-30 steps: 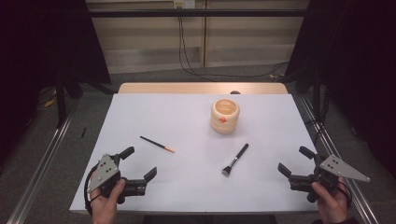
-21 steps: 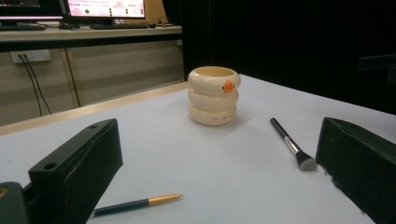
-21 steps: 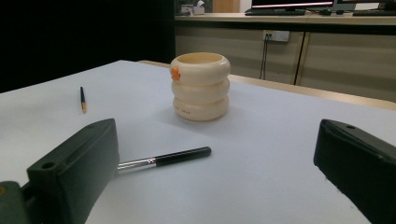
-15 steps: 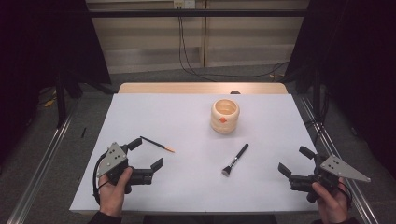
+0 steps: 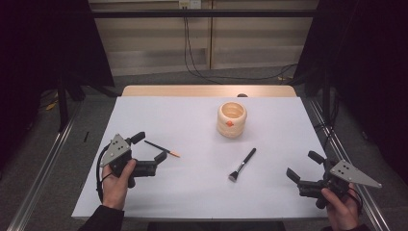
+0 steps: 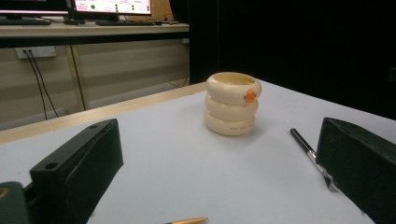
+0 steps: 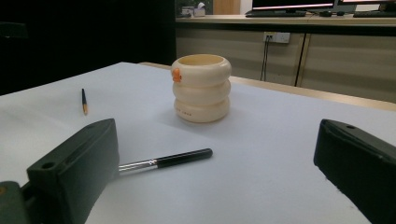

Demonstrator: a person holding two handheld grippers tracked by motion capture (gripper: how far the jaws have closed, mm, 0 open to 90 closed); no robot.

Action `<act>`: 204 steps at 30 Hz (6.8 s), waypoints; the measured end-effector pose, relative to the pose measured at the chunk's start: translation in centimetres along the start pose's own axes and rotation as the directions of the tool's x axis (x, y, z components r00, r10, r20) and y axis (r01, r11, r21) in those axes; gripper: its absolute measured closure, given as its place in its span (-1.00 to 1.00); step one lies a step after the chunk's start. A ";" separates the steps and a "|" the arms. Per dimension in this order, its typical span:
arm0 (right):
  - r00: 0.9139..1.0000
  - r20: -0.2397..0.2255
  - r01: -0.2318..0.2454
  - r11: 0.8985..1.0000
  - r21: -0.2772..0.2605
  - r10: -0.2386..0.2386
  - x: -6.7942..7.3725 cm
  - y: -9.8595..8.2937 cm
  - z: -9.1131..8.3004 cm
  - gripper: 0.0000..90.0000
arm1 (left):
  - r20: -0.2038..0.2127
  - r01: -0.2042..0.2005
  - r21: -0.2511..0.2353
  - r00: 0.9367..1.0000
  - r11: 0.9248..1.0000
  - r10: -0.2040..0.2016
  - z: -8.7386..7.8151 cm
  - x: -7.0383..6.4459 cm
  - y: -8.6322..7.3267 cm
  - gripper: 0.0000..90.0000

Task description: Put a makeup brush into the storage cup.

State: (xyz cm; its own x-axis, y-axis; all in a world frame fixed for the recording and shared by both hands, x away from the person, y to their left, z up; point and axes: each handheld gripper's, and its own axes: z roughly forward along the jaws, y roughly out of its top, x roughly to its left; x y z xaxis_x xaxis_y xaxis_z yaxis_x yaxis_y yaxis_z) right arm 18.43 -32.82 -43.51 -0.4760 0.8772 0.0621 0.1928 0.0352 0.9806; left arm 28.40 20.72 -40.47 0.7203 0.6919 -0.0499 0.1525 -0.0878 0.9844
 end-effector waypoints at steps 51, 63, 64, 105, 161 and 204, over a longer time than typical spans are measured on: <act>1.000 -0.009 -0.007 1.000 0.008 0.007 0.0 -0.1 0.0 -1.00 | -0.053 -0.032 0.050 0.998 0.998 0.034 8.4 6.9 5.5 -0.97; 1.000 -0.007 -0.002 1.000 0.016 0.002 -0.1 -0.1 -0.1 -1.00 | -0.069 -0.047 0.145 0.996 0.988 0.058 9.9 8.3 5.1 -0.94; 1.000 -0.009 -0.002 1.000 0.015 0.002 -0.1 -0.1 0.0 -1.00 | -0.068 -0.050 0.151 0.996 0.987 0.061 9.9 8.3 5.1 -0.94; 1.000 -0.022 -0.004 1.000 0.024 0.005 -0.1 -0.2 0.1 -1.00 | 0.174 -0.212 0.764 0.977 0.609 0.121 12.9 8.3 3.3 -0.89; 1.000 -0.029 0.000 0.999 0.044 0.001 0.0 -0.3 0.3 -1.00 | 0.623 -0.652 0.686 0.755 0.321 0.202 14.1 6.2 -0.4 0.36; 0.999 -0.034 0.005 0.998 0.064 -0.002 0.1 -0.4 0.4 -1.00 | 0.461 -0.448 0.831 0.886 0.331 0.042 15.0 6.6 -1.2 0.85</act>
State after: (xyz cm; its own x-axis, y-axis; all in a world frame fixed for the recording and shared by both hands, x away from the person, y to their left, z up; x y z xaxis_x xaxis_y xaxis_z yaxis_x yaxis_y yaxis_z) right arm 18.61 -32.54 -43.97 -0.5055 0.8603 0.0660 0.2451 0.0699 0.9670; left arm 43.13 14.69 -44.51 0.9570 0.2788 -0.0808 0.2897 -0.9343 0.2077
